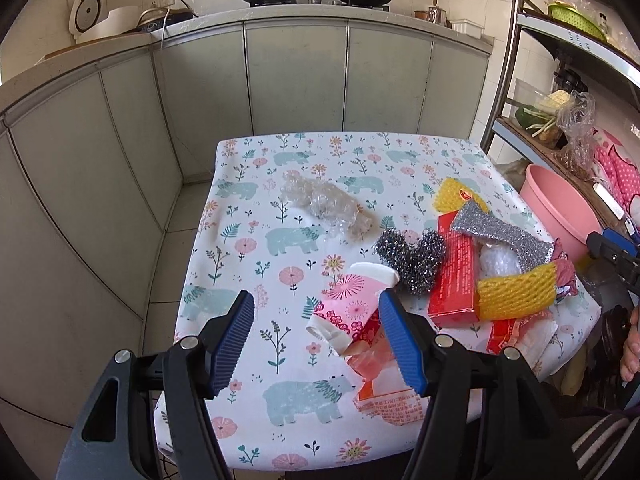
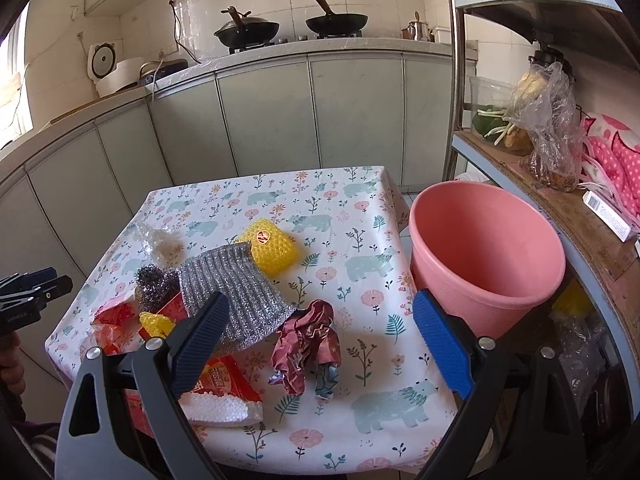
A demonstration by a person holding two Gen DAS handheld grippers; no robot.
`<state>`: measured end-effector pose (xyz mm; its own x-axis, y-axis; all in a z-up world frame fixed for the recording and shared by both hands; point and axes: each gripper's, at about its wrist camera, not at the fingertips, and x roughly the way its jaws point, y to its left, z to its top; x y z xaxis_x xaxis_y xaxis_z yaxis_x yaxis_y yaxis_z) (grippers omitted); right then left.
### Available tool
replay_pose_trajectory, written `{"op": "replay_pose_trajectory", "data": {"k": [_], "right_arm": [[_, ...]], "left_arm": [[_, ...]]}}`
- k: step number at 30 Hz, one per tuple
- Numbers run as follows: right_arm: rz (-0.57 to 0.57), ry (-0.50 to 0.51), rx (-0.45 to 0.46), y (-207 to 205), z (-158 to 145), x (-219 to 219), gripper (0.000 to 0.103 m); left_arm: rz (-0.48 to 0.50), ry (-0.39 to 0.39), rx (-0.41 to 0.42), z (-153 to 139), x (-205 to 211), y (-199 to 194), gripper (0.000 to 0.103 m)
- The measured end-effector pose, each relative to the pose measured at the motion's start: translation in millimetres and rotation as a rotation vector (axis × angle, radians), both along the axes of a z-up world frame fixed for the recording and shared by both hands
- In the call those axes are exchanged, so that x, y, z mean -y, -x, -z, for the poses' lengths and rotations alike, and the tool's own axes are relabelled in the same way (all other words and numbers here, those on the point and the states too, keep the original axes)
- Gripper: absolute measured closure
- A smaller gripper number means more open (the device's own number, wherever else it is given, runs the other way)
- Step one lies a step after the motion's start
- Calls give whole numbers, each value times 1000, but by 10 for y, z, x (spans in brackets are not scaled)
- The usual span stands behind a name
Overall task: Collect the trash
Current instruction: 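Reach the right gripper to the dark red crumpled wrapper and close on it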
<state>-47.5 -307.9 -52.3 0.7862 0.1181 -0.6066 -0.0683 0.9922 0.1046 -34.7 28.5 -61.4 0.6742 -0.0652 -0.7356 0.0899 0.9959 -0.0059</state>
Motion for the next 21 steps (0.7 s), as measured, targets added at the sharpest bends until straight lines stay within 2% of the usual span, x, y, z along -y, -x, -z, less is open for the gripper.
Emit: {"op": "replay_pose_trajectory", "data": {"k": [12,21], "right_arm": [[-5,2,-57,-88,151,-6,9],[-13,8,-83,-133,214,-44,9]], "left_arm": [[5,-46,-83,272,129,-166,39],[-3,-49,-92,320,113,-222,39]]}}
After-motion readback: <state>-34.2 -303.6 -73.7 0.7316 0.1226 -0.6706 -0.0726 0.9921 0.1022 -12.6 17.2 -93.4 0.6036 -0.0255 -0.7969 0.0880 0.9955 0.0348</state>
